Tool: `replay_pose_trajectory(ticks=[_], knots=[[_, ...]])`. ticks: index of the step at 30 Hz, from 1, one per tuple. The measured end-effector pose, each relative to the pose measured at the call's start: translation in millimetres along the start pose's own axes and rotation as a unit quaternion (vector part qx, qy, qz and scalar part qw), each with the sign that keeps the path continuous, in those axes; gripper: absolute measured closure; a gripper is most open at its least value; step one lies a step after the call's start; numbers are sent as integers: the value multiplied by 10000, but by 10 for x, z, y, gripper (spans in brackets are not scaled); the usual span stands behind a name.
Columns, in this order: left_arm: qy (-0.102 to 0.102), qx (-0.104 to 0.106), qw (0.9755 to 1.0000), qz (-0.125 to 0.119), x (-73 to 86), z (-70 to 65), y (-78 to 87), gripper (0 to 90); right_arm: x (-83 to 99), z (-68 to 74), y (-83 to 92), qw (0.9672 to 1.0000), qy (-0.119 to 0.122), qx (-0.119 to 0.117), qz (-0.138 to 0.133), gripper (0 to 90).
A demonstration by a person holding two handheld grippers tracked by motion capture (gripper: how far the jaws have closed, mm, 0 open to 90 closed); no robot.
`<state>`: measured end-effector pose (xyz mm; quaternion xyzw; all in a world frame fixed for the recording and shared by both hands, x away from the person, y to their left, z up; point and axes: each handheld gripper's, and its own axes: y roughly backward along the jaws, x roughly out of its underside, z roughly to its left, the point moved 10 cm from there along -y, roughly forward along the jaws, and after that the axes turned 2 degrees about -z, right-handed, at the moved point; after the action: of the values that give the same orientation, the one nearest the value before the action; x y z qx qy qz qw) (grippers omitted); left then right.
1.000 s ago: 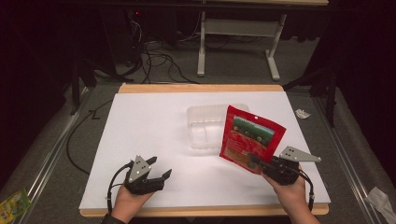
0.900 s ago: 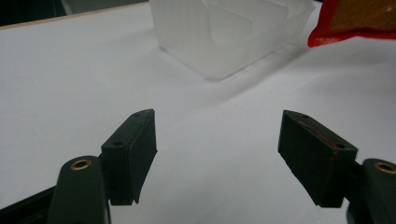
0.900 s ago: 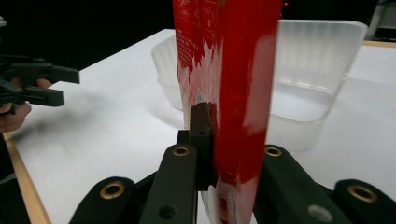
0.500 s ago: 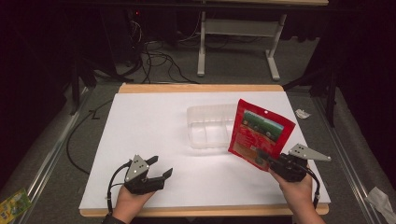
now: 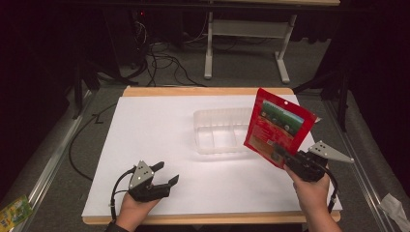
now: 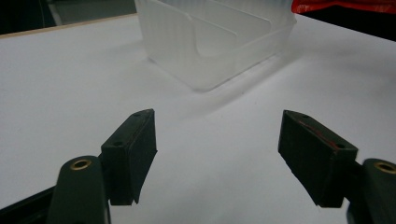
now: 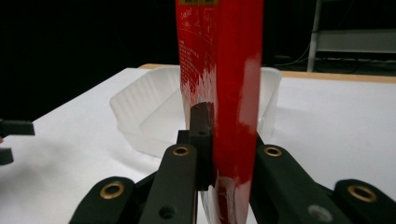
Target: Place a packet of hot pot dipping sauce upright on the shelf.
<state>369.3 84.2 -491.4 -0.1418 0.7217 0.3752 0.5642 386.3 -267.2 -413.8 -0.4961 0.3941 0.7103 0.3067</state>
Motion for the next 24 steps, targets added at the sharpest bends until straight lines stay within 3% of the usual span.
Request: replay_pose_trajectory(ticks=[10,24], knots=[[-87,36,10000,2,3,-18,3,284,-225,-24,-178,9997,-70,228,-90,839],[-174,88,9998,-16,-10,-42,19,285,-360,-76,-692,9978,-106,650,-105,841]])
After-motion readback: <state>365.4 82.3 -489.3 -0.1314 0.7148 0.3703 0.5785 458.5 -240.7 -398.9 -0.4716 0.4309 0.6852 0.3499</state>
